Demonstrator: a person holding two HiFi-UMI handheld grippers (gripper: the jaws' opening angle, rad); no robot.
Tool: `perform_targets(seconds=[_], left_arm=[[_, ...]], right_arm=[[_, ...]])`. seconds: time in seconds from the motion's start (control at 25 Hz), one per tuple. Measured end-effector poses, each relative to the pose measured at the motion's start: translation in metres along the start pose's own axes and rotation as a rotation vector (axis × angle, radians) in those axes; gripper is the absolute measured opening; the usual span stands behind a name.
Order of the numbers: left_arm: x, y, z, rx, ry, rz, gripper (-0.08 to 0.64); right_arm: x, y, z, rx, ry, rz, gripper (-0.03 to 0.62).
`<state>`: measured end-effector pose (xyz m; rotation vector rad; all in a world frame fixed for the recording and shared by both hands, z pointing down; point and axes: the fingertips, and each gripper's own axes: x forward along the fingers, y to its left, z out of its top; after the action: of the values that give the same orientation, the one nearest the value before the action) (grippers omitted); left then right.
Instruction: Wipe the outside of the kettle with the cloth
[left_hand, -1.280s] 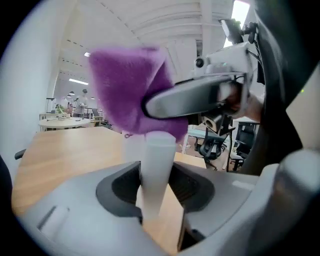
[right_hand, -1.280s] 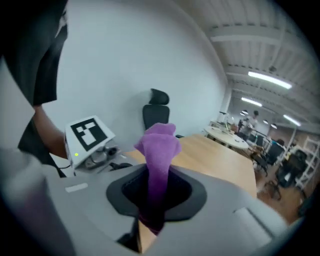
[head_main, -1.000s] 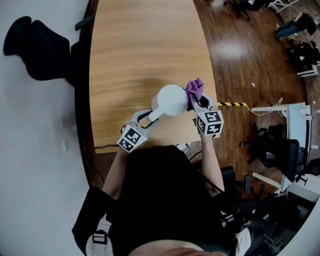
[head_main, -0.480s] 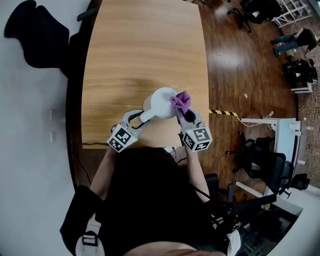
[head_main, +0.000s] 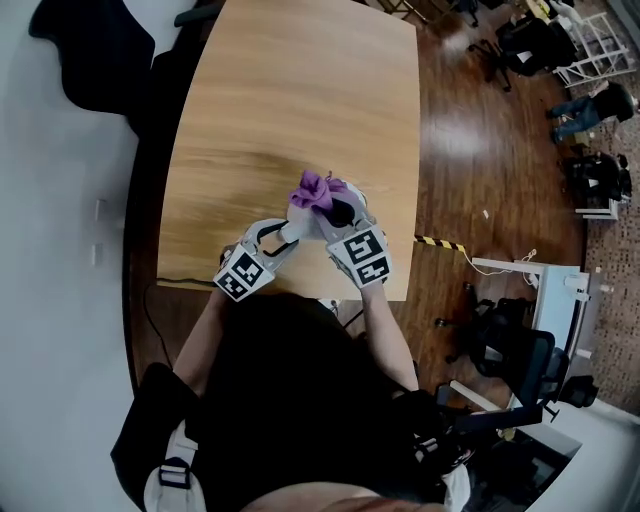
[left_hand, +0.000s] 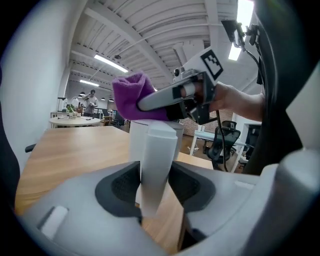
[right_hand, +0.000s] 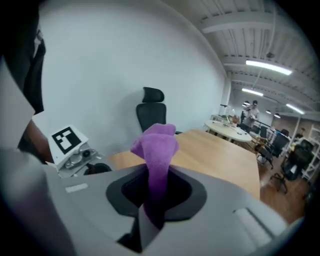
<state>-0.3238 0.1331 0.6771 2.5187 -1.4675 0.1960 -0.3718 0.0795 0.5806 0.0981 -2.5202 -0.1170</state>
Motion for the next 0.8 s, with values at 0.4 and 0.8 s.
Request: perform_targets(seconds=[0.4, 0.8], left_arm=[[-0.023, 0.019, -0.02, 0.005, 0.05, 0.073, 0.058], [0.009, -0.004, -0.001, -0.001, 0.058, 0.12, 0.052]], right_arm=[[0.005, -0.01, 0.035, 0.004, 0.006, -0.068, 0.055], [-0.04, -0.096, -0.041, 0.205, 0.028, -0.118, 0.055]])
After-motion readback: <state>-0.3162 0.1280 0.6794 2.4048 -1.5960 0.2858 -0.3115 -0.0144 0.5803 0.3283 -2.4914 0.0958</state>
